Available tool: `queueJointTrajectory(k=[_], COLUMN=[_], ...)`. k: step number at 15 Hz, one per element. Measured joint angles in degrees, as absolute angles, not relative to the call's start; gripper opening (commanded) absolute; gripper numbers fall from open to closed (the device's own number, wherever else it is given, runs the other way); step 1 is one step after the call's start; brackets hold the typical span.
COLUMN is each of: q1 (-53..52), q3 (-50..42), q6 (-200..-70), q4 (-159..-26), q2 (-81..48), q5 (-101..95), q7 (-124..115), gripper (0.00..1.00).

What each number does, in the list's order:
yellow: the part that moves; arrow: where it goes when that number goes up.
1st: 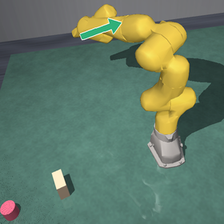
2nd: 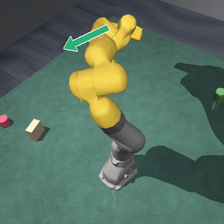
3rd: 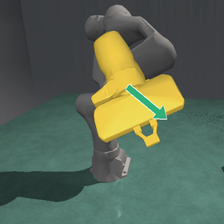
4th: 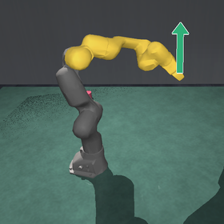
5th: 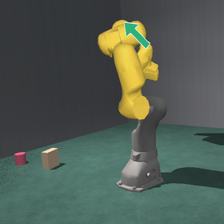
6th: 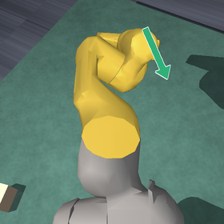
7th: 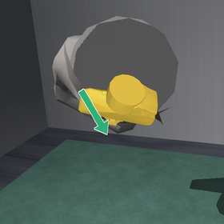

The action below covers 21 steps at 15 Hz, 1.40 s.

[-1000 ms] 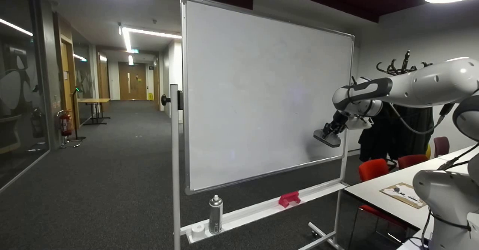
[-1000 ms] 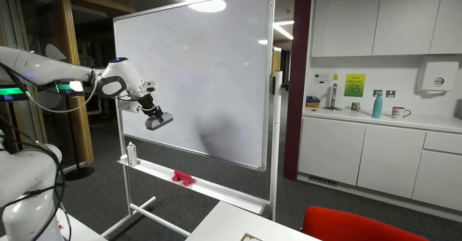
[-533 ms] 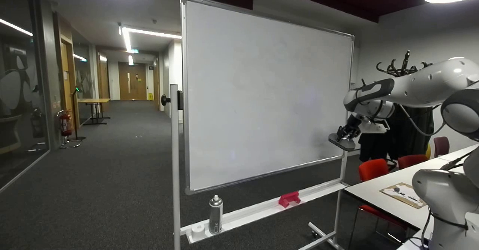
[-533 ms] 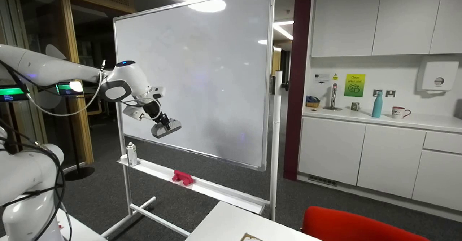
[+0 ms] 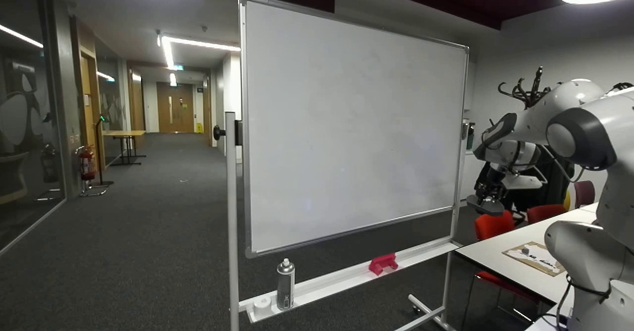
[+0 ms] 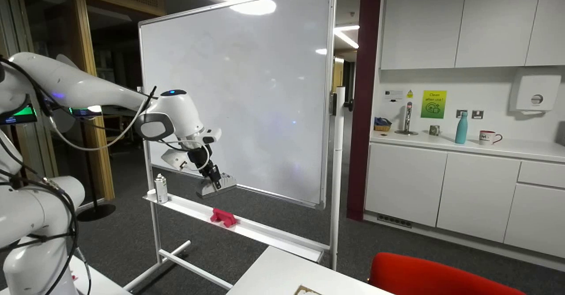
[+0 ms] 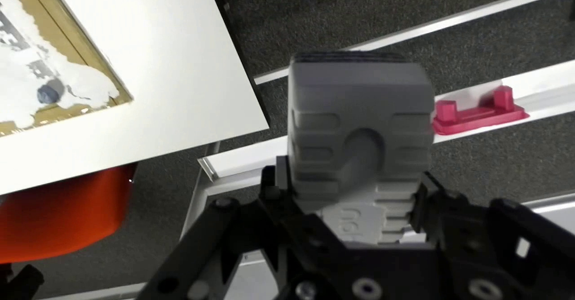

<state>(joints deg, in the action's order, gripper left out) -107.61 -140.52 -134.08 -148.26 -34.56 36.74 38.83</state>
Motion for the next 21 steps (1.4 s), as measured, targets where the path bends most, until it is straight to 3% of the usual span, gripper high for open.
queueJointTrajectory(k=[7, 8, 15, 16, 21], q1=[-97.73, -97.02, -95.59, -95.59, -91.90], q3=[-135.27, -134.70, -133.49, -133.44, -129.29], q6=[-140.55, -140.87, -140.88, -140.88, -141.44], q4=[-148.27, -148.21, -147.08, -147.07, -147.08], q2=[-25.97, -24.85, -21.89, -21.89, -21.90], q5=[35.58, 35.79, 36.94, 36.94, 37.40], q7=[51.57, 53.70, 57.15, 57.15, 58.78], gripper=[0.35, 0.60, 0.60, 0.35, 0.35])
